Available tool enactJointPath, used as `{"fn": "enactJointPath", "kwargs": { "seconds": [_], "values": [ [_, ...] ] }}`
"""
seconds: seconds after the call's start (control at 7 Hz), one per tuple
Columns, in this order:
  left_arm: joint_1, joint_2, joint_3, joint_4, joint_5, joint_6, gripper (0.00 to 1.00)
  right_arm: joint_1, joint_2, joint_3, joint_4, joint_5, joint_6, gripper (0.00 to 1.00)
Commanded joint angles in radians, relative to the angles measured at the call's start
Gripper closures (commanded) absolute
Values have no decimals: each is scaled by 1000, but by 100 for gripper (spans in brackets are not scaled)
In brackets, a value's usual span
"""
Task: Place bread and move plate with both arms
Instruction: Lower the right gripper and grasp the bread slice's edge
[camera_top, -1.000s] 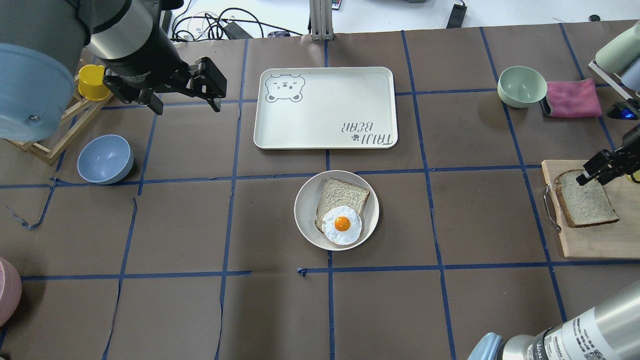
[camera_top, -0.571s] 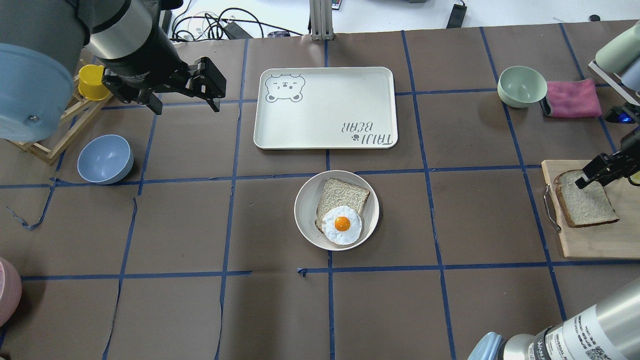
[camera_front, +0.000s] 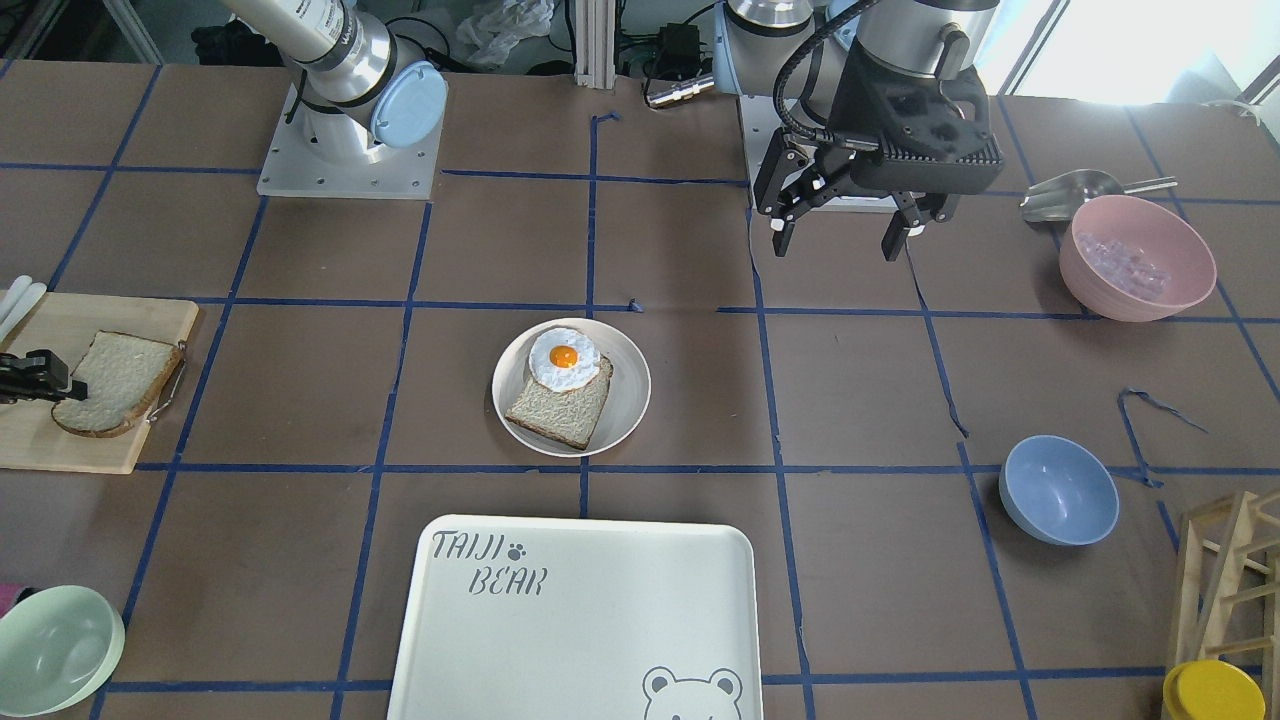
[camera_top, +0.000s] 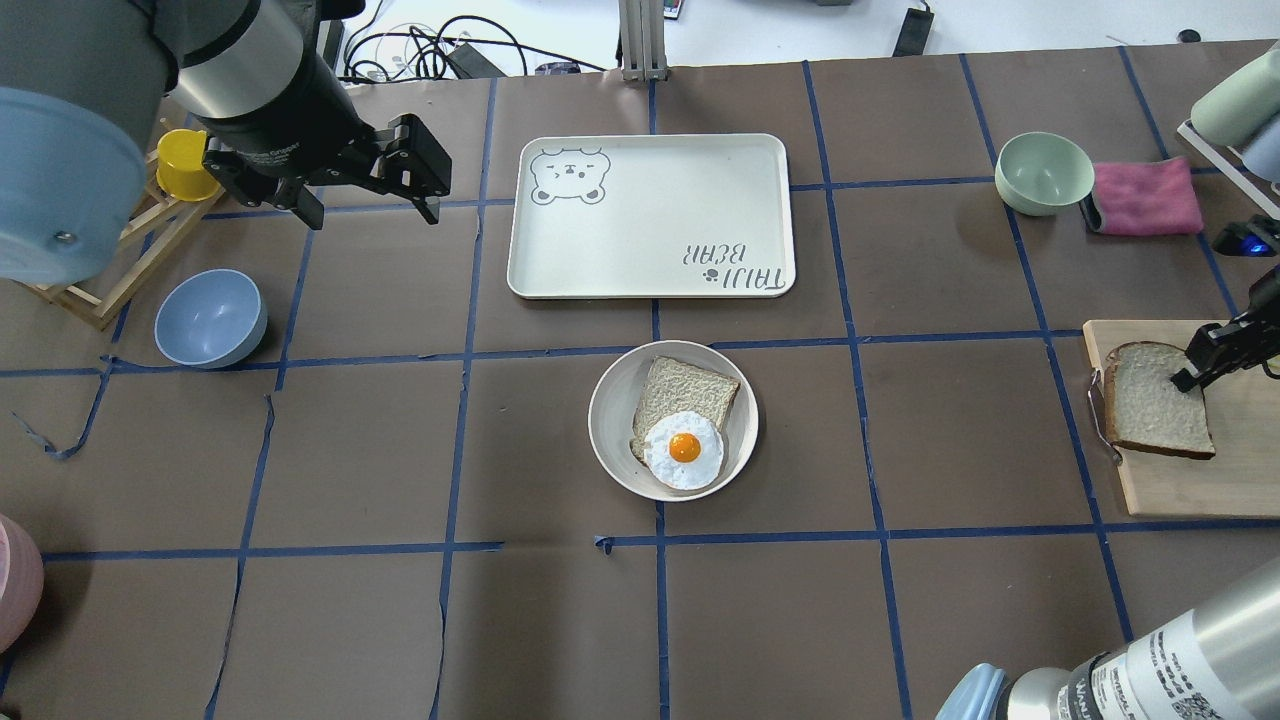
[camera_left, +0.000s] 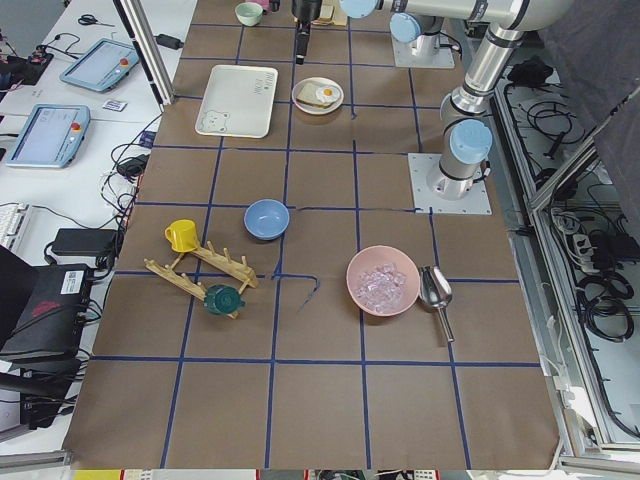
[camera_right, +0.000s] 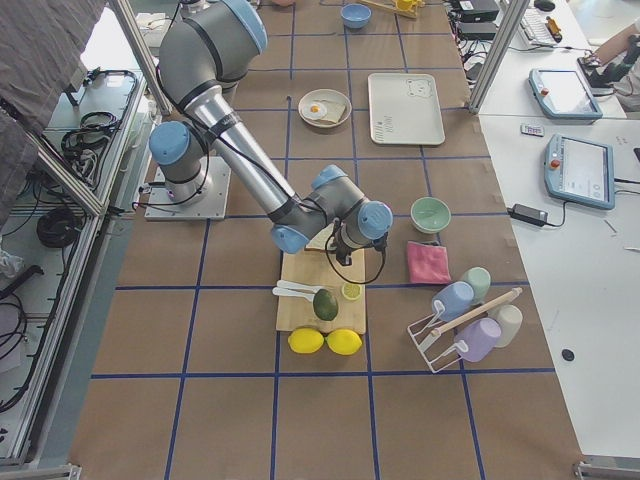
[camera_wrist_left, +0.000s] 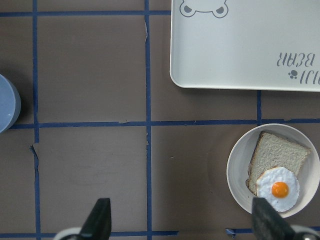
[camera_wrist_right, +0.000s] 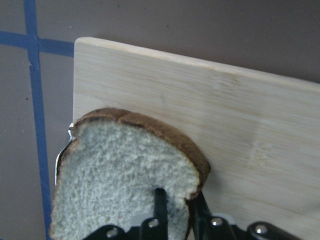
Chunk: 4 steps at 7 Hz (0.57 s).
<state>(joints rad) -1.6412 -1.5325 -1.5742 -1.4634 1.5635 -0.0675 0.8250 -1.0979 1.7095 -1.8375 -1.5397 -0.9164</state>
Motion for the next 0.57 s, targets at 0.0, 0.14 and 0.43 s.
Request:
{"fn": "enactJointPath", "kwargs": {
  "seconds": [0.0,0.14,0.43],
  "values": [
    [0,0,0,0,1,0,0,0,-7,-4,1,3,-9,100],
    [0,0,0,0,1,0,0,-1,-7,-4,-2,3,-9,100],
    [0,0,0,0,1,0,0,0,-8,-2,-9,10,-9,100]
  ]
}}
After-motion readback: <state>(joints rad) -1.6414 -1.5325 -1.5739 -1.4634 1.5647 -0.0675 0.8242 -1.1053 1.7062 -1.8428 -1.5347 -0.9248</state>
